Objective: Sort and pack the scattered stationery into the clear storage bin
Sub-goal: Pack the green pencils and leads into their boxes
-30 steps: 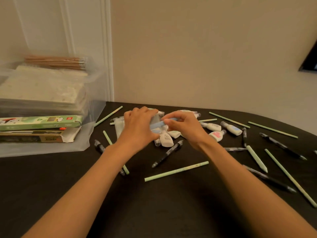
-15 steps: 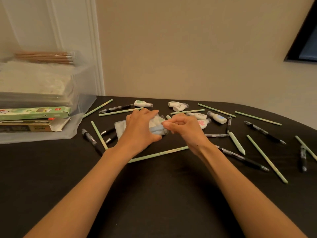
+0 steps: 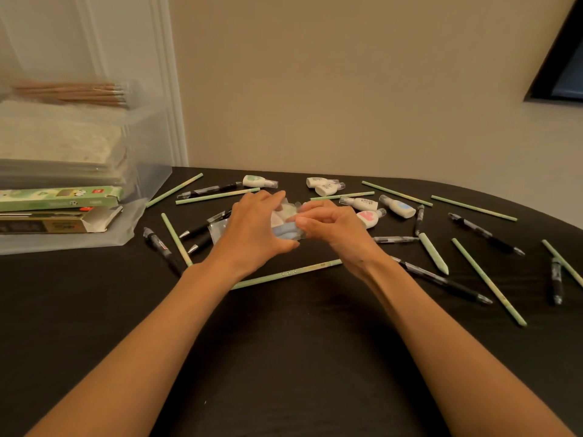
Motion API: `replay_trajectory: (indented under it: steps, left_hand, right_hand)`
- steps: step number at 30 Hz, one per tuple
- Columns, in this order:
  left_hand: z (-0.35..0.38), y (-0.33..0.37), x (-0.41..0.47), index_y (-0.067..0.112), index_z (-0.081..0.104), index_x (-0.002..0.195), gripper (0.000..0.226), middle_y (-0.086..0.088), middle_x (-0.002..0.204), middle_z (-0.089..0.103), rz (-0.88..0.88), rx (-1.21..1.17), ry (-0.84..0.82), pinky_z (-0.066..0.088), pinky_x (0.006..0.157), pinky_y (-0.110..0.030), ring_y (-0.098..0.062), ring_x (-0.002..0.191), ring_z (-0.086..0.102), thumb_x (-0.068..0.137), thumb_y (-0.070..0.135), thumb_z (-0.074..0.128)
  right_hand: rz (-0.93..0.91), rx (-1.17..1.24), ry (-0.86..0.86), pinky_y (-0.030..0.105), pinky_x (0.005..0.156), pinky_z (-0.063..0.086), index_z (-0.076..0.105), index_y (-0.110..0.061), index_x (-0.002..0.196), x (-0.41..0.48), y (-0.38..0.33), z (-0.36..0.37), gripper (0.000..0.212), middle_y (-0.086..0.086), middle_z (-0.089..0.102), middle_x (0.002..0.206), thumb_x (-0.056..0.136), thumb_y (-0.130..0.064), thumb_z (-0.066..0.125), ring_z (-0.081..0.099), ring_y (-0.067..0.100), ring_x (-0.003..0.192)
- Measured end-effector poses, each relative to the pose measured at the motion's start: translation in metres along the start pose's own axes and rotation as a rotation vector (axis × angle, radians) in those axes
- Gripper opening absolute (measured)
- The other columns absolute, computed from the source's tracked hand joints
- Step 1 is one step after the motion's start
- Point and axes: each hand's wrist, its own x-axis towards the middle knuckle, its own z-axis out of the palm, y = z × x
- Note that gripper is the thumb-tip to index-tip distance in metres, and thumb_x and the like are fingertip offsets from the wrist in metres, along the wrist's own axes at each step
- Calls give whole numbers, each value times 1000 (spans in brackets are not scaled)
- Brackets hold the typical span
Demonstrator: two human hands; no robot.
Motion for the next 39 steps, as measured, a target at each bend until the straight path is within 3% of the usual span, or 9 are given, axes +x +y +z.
replay_trajectory:
  steps: [4,13,18,21,24,26,31,35,39]
  left_hand:
    - [-1,2,-1,17,33,143,82,0,139,44,12,4,-19,23,107,-26,-16,131,33,76,38,73]
    - [0,12,0,16,32,144,81,-1,139,43,96,56,5,25,106,-28,-16,129,33,77,36,72]
    - [2,15,7,15,35,142,80,-2,136,46,65,31,12,28,102,-26,-17,126,36,76,37,73]
    - [2,17,23,12,46,133,69,-5,126,51,-23,40,89,33,95,-29,-21,117,42,75,35,74]
    - [5,19,42,12,52,118,53,-6,120,54,-111,57,149,37,88,-30,-22,112,44,76,34,74]
    - [10,20,53,11,53,116,50,-7,119,55,-163,52,161,37,85,-30,-24,112,44,76,34,73]
    - [24,16,66,10,53,115,50,-8,119,53,-203,142,72,38,83,-32,-25,113,44,77,36,72]
    - [29,11,69,11,54,111,45,-7,116,53,-184,163,54,35,79,-29,-24,111,44,78,36,71]
    - [28,12,67,11,54,113,45,-7,116,53,-152,139,57,34,81,-29,-24,110,44,78,33,72]
  right_hand:
    - [60,131,-161,32,95,49,69,-10,102,-2,0,-7,20,-1,54,126,93,-8,51,55,9,113]
    - [30,124,-25,41,94,49,74,-23,65,0,-4,-10,25,-1,66,107,79,-3,68,59,23,109]
    - [67,160,-94,31,92,51,73,-13,86,-3,-3,-20,14,-1,65,113,85,-6,61,60,17,110]
    - [73,304,207,21,83,52,70,-9,97,7,2,-32,19,0,69,104,89,-4,54,63,13,103]
    - [212,-69,529,25,88,47,70,-12,103,28,18,-44,21,0,67,106,89,-6,55,59,14,104]
    - [261,-387,508,28,88,45,71,-12,100,40,27,-45,17,-1,65,99,89,-13,58,55,11,95]
    - [417,-790,360,33,80,53,71,-10,93,69,45,-39,27,5,69,87,80,-34,68,63,19,88]
    - [396,-821,401,38,86,51,70,-5,90,75,49,-37,27,6,63,78,81,-30,66,61,20,84]
    - [177,-465,600,33,75,52,68,-2,79,60,32,-45,16,11,66,71,87,-13,58,59,13,63]
